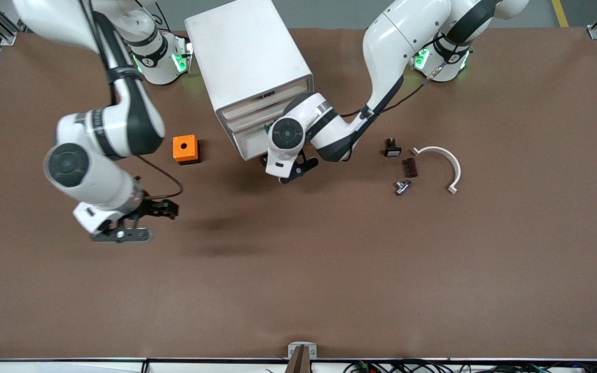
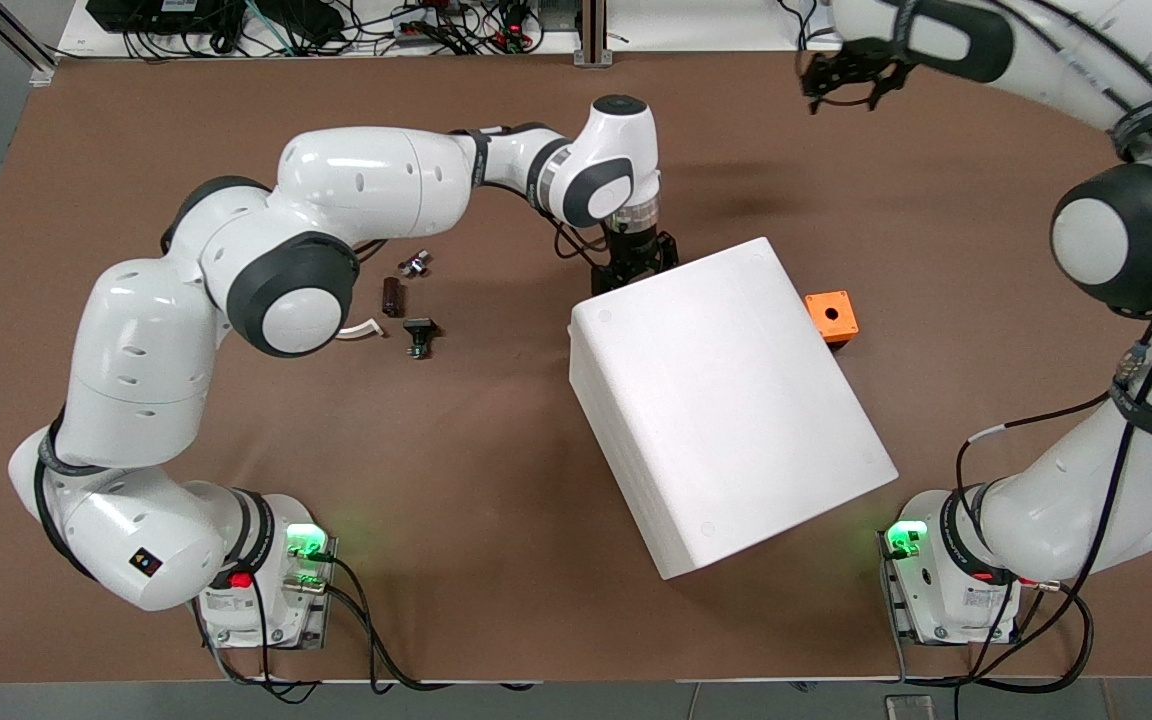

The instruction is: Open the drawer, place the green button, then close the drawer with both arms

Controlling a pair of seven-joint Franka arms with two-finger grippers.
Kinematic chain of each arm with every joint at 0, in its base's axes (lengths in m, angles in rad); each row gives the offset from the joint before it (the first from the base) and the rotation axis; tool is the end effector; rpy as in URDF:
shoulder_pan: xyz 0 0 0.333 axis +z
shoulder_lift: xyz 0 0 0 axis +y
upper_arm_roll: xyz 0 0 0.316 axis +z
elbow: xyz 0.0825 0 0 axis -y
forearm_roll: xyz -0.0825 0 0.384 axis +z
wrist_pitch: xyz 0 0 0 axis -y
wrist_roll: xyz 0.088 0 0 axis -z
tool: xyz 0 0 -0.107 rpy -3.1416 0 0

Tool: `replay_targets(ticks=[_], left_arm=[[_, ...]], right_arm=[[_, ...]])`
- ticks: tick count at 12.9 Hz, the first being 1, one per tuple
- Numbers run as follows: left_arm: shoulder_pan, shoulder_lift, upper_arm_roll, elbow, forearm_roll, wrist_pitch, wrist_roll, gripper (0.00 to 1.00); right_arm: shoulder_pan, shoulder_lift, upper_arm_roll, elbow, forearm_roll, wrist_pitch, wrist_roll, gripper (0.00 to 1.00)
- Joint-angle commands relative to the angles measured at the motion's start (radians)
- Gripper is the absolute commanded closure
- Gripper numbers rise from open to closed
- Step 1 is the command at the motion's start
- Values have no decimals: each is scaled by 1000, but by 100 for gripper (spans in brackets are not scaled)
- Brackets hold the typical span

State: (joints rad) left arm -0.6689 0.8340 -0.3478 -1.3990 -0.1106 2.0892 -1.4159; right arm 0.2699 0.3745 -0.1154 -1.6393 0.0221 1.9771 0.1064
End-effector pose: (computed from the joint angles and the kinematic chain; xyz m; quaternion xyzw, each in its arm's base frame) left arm 0.4152 -0.5879 0.2221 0.9456 0.2689 -0.1824 0.0139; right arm 0.6492 0.1106 0.3981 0.9995 0.0231 -0.0155 0.0132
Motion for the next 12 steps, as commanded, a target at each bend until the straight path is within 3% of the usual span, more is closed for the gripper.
replay_targets(ticks=[1, 6, 10, 12], left_arm=[[-3, -21, -37, -17, -29, -1, -58, 0], [-15, -15, -62, -35, -29, -3, -87, 0], [30, -55, -24, -26, 3, -8, -86, 0], [92, -139, 9, -26, 99, -49, -83, 0]], right_arm=[[-127, -87, 23, -8, -5, -85, -182, 0], [-261, -247, 23, -11, -40, -280, -232, 0], [-273, -261, 28, -4, -39, -313, -215, 0], [-268, -270, 31, -4, -30, -326, -176, 0]])
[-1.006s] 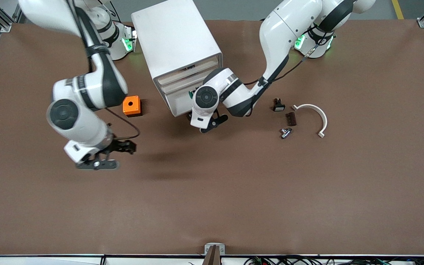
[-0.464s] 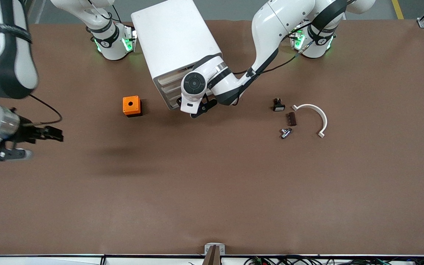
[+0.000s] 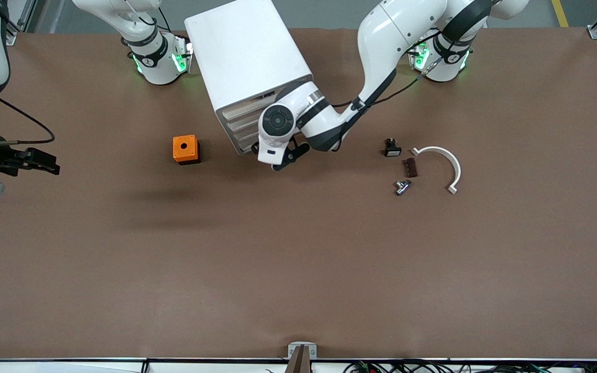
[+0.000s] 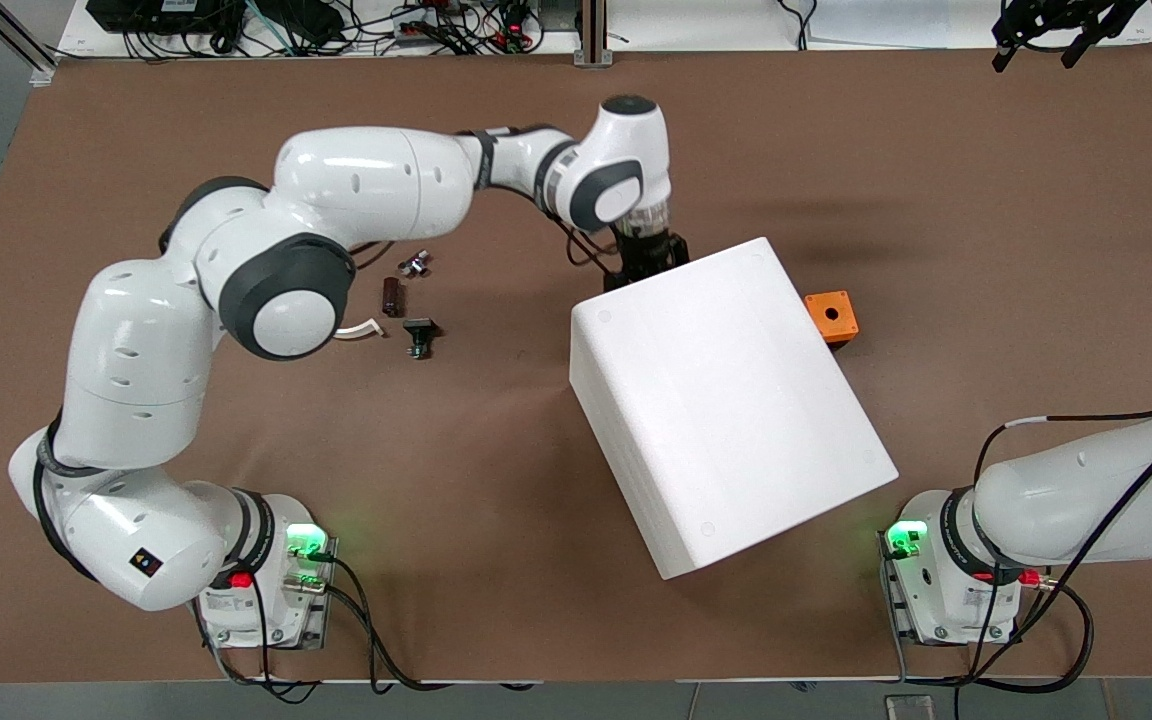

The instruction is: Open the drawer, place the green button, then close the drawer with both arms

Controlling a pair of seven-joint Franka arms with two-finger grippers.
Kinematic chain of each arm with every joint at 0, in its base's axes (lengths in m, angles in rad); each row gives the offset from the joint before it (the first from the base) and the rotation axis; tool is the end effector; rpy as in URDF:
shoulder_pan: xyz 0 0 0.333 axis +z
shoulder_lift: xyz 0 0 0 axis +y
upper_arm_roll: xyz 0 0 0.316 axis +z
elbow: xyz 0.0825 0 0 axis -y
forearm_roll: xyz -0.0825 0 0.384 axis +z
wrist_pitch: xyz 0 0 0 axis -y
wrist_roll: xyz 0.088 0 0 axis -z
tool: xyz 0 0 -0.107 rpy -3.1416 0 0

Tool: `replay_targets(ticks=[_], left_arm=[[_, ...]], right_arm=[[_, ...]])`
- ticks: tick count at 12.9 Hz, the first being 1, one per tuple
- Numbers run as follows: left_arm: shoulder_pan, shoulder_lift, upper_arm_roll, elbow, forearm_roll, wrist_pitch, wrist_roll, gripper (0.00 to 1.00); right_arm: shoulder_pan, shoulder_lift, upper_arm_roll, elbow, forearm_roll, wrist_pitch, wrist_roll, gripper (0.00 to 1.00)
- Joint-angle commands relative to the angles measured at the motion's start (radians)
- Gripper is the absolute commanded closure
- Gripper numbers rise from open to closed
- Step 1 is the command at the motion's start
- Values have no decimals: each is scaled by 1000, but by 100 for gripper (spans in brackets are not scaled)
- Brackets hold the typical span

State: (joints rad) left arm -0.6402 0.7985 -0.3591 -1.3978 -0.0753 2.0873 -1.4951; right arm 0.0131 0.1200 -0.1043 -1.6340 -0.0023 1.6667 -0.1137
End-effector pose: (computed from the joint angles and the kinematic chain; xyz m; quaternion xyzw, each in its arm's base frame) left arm 0.4311 -0.5807 0.2482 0.9382 0.3051 -0.1622 0.0206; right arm 0.5883 -0.0511 0.5341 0.9990 0.0115 -0.0438 0.0029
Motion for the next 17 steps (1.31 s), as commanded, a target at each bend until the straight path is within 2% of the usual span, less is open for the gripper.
replay_targets(ticks=[1, 3, 6, 9, 13, 15, 17], left_arm=[[107, -152, 22, -29, 133, -82, -5, 0], [203, -238, 20, -29, 244, -188, 7, 0], [315, -373, 20, -29, 266, -323, 56, 0], [434, -484, 19, -32, 266, -444, 333, 0], [583, -606, 12, -33, 249, -559, 643, 0], [649, -663, 11, -36, 237, -591, 779, 0], [729, -712, 17, -46, 168, -618, 957, 0]], right_arm=[[-12, -16, 20, -9, -2, -22, 57, 0], [-18, -14, 15, -7, -2, -21, 36, 0], [-13, -10, 17, 9, -4, -19, 49, 0], [-24, 27, 17, 127, -2, -77, 40, 0], [-32, 20, 15, 135, -10, -151, 39, 0], [-32, -15, 18, 134, -4, -160, 37, 0], [-36, -46, 17, 140, 1, -156, 37, 0]])
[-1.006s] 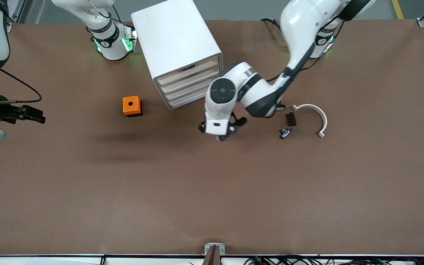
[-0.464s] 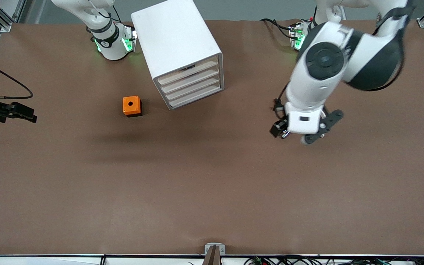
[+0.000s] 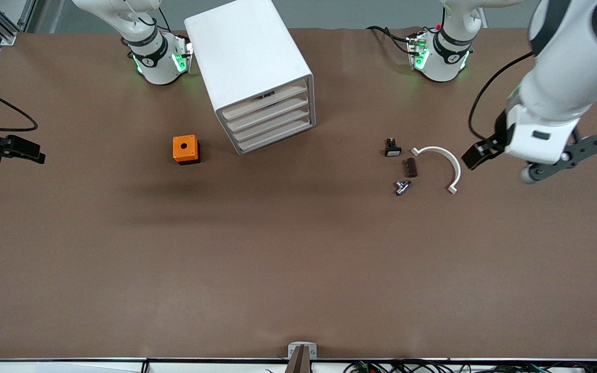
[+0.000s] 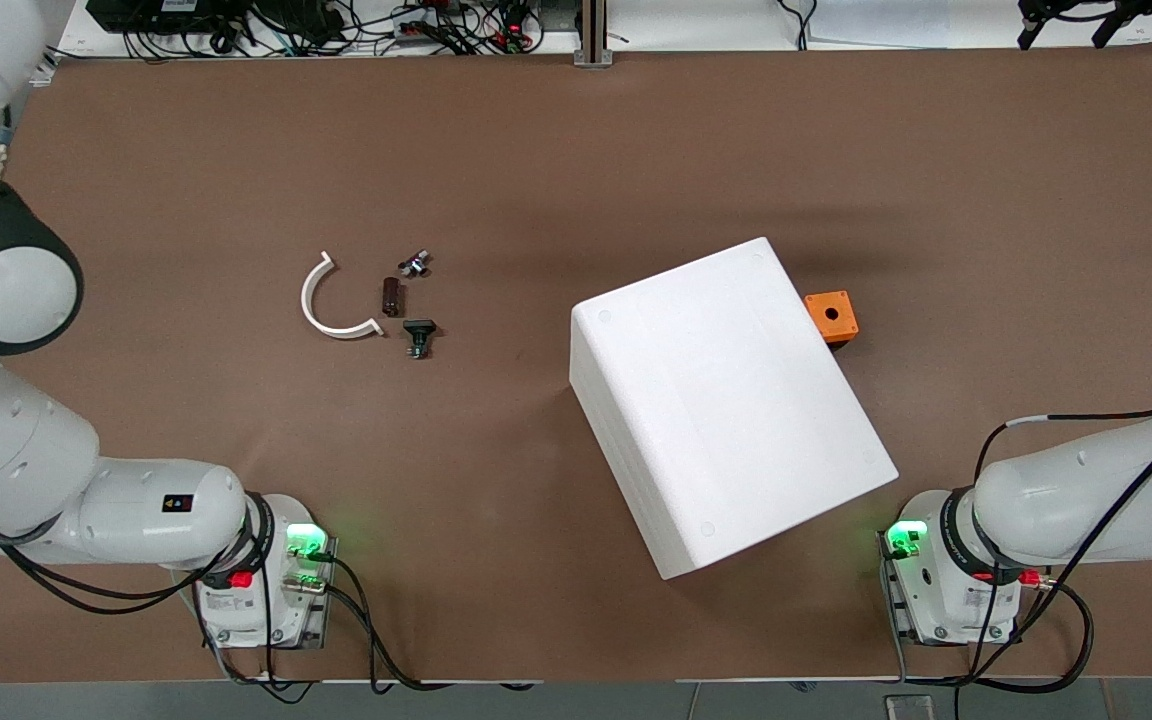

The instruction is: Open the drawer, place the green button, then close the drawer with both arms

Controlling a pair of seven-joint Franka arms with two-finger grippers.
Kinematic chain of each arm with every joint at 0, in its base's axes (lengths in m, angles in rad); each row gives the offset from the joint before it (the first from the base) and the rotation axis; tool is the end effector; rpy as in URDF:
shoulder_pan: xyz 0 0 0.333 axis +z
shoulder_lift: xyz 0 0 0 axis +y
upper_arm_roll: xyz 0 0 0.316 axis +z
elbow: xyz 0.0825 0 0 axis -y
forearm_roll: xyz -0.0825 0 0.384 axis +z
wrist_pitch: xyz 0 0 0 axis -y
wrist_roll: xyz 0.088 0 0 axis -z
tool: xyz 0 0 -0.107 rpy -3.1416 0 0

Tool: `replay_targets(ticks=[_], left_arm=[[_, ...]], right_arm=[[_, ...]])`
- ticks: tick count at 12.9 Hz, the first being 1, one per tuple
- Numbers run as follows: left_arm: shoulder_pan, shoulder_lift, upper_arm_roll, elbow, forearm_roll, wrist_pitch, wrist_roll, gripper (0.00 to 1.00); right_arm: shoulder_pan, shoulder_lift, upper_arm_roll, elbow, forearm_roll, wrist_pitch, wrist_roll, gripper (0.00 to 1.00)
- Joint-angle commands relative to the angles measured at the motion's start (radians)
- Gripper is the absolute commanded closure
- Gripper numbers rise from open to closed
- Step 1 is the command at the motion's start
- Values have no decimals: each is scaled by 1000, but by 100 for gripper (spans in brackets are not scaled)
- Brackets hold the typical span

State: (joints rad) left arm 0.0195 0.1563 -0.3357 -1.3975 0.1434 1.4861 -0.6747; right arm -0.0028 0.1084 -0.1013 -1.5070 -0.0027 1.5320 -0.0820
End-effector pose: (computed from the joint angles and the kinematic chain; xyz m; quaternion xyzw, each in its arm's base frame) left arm 0.5722 -0.1525 0.6137 -0.9816 -0.1830 0.0043 0.0545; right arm 0.5793 -0.0577 0.5899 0.9991 -0.0110 -0.0419 0.0030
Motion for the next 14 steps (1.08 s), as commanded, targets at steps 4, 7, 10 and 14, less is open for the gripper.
replay_targets(ticks=[4, 7, 10, 14], left_arm=[[-8, -223, 218, -200, -131, 5, 418, 0], [-43, -294, 264, -270, -139, 17, 497, 0], [-65, -336, 259, -313, -137, 19, 497, 0], [-75, -331, 239, -311, -137, 19, 503, 0]], right_arm=[[-31, -41, 17, 18, 10, -76, 14, 0], [-32, -50, 18, 22, 21, -153, 19, 0], [-34, -73, 15, -7, 23, -145, 19, 0], [-36, -213, 15, -211, 23, -17, 18, 0]])
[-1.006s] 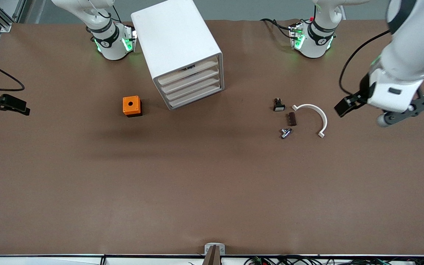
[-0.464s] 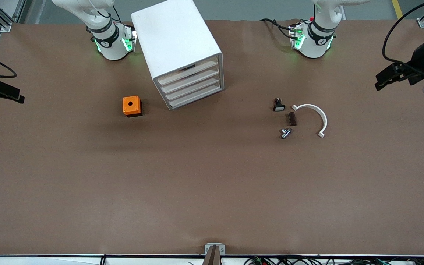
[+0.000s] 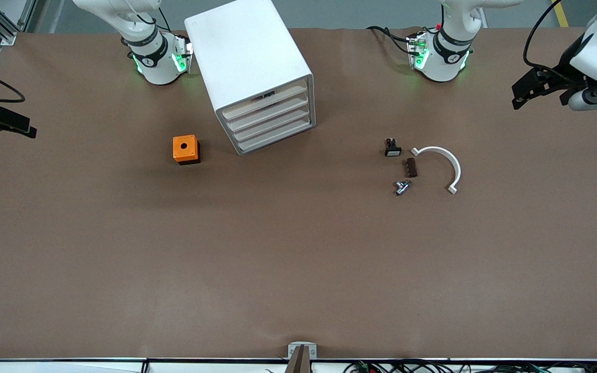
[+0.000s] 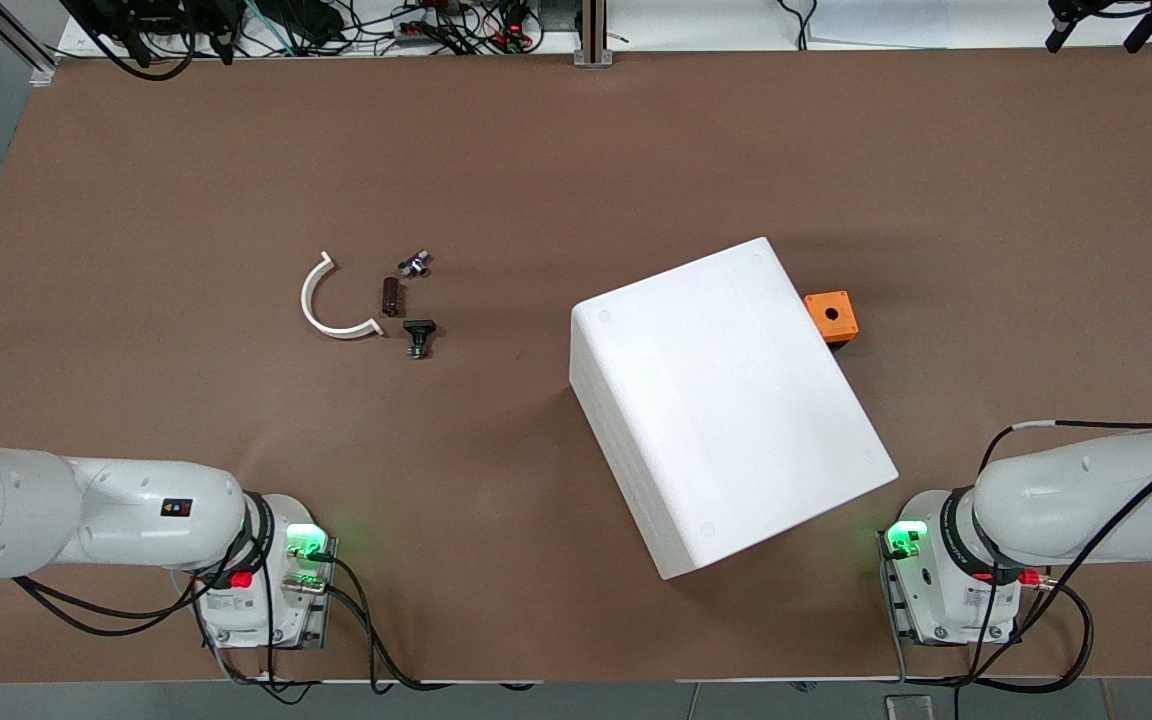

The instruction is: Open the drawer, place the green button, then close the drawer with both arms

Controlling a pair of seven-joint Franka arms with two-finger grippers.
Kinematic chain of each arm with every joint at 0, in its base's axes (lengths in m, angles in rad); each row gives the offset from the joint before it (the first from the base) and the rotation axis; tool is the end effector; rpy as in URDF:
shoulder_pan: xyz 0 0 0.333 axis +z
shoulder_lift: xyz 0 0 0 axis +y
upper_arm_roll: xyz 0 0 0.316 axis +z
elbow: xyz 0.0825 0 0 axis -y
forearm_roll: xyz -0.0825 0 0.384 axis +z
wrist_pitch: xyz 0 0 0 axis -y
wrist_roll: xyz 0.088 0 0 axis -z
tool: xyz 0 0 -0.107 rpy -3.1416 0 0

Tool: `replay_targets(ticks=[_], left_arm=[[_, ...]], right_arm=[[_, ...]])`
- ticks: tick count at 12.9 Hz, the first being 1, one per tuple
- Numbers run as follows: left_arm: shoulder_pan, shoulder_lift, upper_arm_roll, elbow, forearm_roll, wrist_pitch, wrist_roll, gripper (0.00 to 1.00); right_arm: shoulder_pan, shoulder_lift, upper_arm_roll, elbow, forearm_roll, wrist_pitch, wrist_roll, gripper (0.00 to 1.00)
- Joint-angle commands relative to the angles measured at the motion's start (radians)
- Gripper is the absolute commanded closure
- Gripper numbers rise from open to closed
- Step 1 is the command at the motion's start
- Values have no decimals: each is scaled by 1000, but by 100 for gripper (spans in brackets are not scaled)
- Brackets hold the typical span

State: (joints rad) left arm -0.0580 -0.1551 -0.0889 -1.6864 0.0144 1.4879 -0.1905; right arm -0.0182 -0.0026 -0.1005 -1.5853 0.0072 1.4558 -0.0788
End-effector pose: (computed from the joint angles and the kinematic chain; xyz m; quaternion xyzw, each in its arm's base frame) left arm 0.4909 -0.0748 0.6445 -0.9994 -0.0229 0.0193 0.0175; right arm 0.5367 -0.0632 0.6099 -0.9978 0.0197 0.0627 0.0100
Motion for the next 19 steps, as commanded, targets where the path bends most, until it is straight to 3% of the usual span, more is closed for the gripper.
replay_targets(ticks=[1, 19], left_arm=[[7, -15, -8, -18, -8, 15, 20, 0], [9, 2, -6, 36, -2, 3, 17, 0]], right_arm=[[-20, -100, 15, -134, 11, 63, 14, 0], [-25, -100, 15, -162, 13, 164, 2, 0]])
